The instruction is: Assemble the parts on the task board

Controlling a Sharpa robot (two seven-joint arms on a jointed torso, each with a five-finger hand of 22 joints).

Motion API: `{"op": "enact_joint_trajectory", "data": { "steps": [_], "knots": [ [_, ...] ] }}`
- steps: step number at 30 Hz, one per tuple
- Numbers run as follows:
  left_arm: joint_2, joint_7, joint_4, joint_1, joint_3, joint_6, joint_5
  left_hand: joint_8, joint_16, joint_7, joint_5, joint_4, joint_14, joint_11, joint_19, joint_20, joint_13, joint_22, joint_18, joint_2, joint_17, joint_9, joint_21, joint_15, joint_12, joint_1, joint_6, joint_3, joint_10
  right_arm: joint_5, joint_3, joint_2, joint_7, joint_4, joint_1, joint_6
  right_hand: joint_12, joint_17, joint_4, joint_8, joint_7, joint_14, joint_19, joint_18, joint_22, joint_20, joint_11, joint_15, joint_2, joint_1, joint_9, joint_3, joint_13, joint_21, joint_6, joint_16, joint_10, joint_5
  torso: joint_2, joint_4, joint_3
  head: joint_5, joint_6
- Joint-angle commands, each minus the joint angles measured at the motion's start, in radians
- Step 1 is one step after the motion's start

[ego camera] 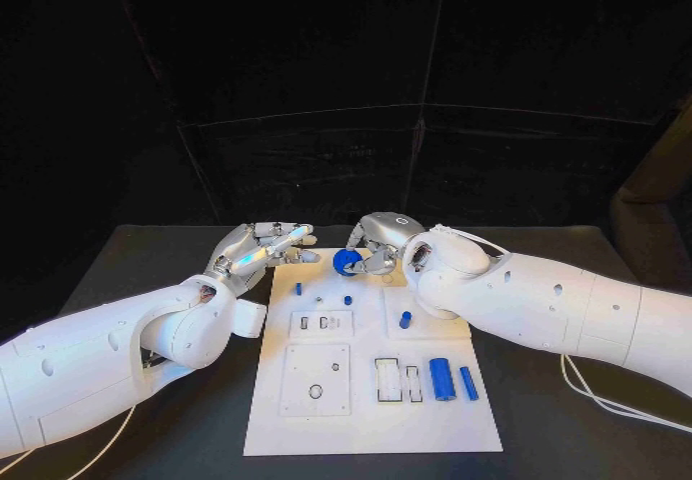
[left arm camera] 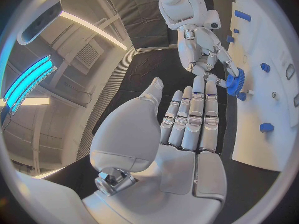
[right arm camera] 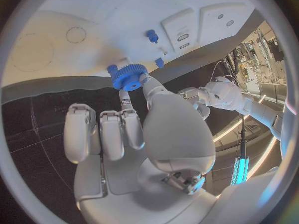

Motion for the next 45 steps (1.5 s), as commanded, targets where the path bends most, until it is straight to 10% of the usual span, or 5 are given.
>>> {"op": "enact_joint_trajectory", "data": {
  "steps": [1,33,45],
  "knots": [
    [-0.001,0.007,0.001,0.002,0.001,0.009,-0.003,-0.006,-0.007,0.004,-0.003,-0.008,0.002,0.002,0.006,0.002,-0.001,-0.001,0.015,0.009,0.001,-0.001,-0.007,0.004,-0.004,-0.003,0.003,0.000,0.007,-0.038,0.001,0.016,-0.010,-0.013,-0.004,0.012,-0.006,0.081,0.001,-0.002,-0.011,0.071,0.014,-0.010,0.009,0.001,-0.004,-0.003,-0.006,-0.005,0.001,0.004,0.126,0.003,0.003,0.005,0.017,0.004,0.001,-0.0031,0.0018,0.004,-0.002],
    [0.003,0.008,-0.018,0.002,0.001,0.008,-0.003,-0.006,-0.008,0.004,-0.003,-0.009,0.001,0.002,0.006,0.002,-0.001,-0.002,0.015,0.010,0.001,-0.001,-0.008,0.004,-0.005,-0.002,0.004,0.000,0.008,-0.099,0.000,0.099,-0.093,-0.093,-0.016,0.104,-0.091,0.116,0.064,-0.090,0.034,0.076,0.015,-0.013,0.026,0.036,0.039,0.034,-0.053,-0.076,0.001,-0.039,0.062,0.012,-0.129,0.016,-0.041,-0.116,0.000,-0.0046,0.0025,0.007,-0.010],
    [0.002,0.007,-0.018,0.002,0.001,0.007,-0.003,-0.006,-0.009,0.004,-0.003,-0.011,0.001,0.002,0.006,0.002,-0.001,-0.003,0.015,0.011,0.002,0.000,-0.009,0.004,-0.005,-0.001,0.005,0.000,0.009,-0.049,0.000,0.089,-0.071,-0.083,-0.016,0.149,-0.071,0.126,0.172,-0.081,0.026,0.078,0.017,-0.014,0.035,0.034,0.033,0.030,-0.015,-0.164,0.005,-0.131,0.080,0.017,-0.093,0.020,-0.028,0.000,0.001,-0.0050,0.0023,0.007,-0.011]
  ]
}}
